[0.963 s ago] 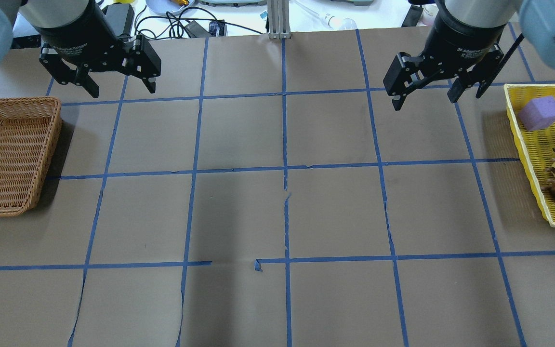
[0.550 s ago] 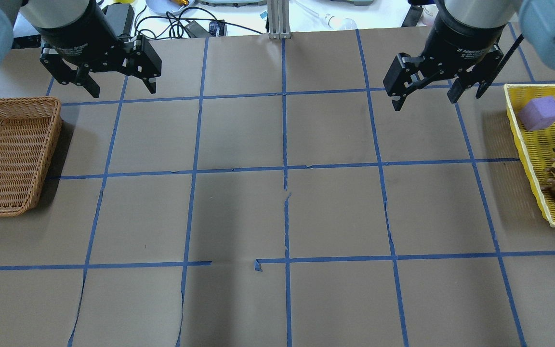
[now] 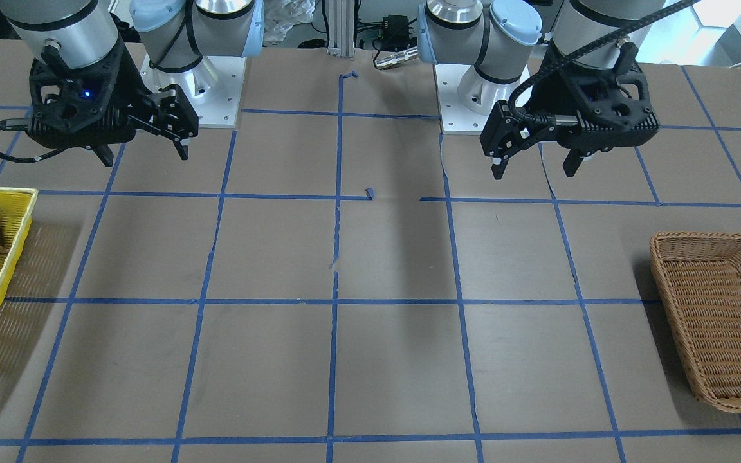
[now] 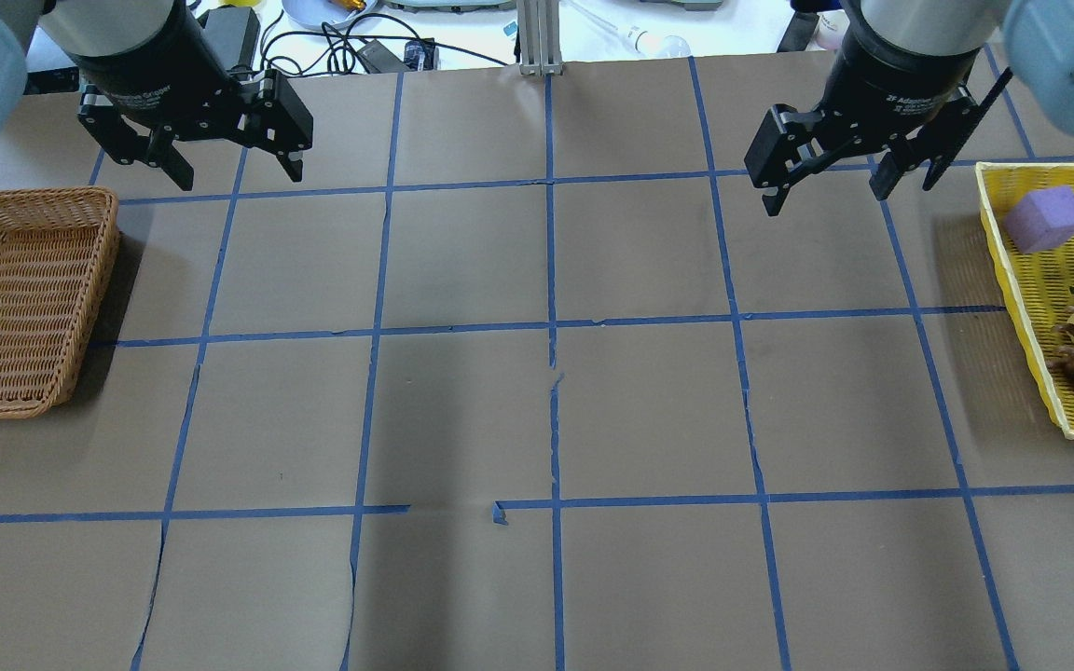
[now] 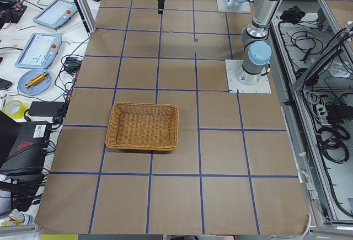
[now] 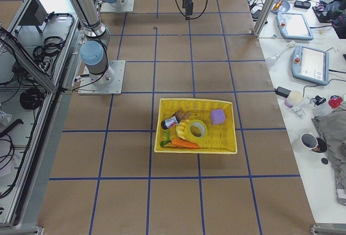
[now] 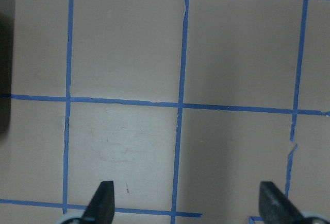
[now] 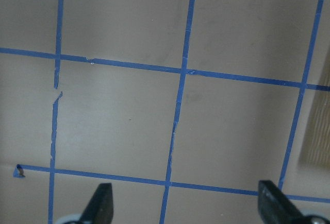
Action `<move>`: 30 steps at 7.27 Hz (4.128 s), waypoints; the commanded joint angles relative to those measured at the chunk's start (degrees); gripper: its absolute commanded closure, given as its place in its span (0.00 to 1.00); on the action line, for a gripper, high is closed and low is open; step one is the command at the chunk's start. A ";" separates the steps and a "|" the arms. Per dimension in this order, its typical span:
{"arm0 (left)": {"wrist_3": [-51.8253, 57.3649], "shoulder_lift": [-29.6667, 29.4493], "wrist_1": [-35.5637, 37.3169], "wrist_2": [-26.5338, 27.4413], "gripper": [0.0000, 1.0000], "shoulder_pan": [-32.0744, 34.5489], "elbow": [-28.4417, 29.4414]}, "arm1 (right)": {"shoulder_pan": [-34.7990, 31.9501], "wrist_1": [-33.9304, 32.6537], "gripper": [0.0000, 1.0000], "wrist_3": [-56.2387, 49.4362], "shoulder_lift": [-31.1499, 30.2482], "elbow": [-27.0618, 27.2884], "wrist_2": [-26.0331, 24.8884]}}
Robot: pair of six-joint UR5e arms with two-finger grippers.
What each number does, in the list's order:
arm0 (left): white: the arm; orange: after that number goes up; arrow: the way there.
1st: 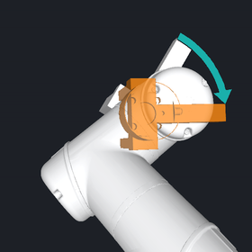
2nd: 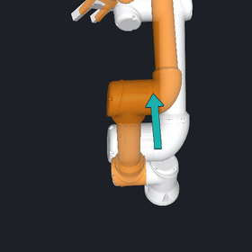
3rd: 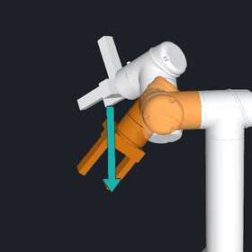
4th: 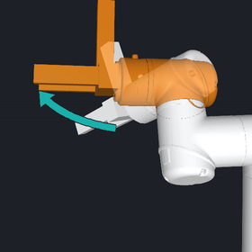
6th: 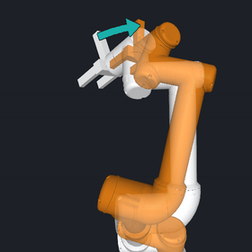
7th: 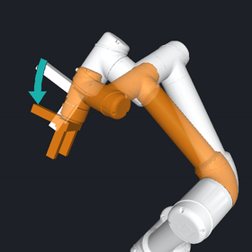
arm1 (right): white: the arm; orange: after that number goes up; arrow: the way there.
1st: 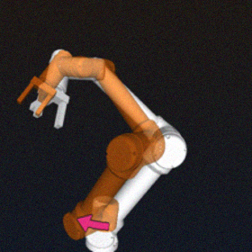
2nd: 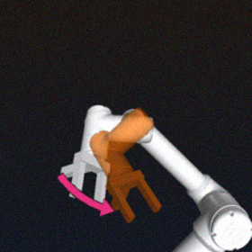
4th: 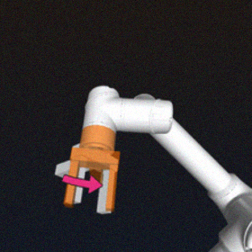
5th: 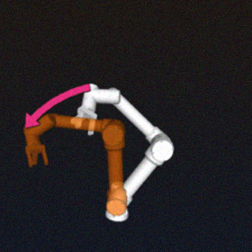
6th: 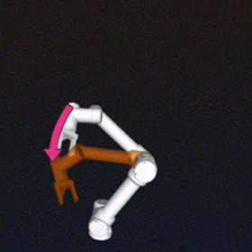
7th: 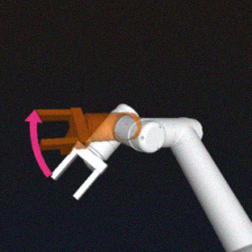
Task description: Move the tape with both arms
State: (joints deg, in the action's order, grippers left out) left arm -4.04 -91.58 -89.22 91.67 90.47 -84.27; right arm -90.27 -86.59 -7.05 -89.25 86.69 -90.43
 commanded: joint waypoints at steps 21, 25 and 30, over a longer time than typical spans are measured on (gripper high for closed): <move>-0.09 0.26 0.19 0.00 0.00 0.32 -0.45 | 43.51 -26.97 0.34 -58.43 27.90 3.57 -1.33; -0.09 0.26 0.19 0.00 0.00 0.32 -0.54 | 43.51 -26.01 1.00 -58.08 27.12 3.48 -2.38; -0.09 0.35 0.28 0.00 0.00 0.24 -0.45 | 31.45 -16.79 1.00 -42.68 11.05 2.78 -2.48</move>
State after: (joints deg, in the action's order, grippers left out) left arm -4.13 -91.25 -88.99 91.67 90.75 -84.74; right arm -52.55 -105.10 -57.22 -74.58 89.52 -93.80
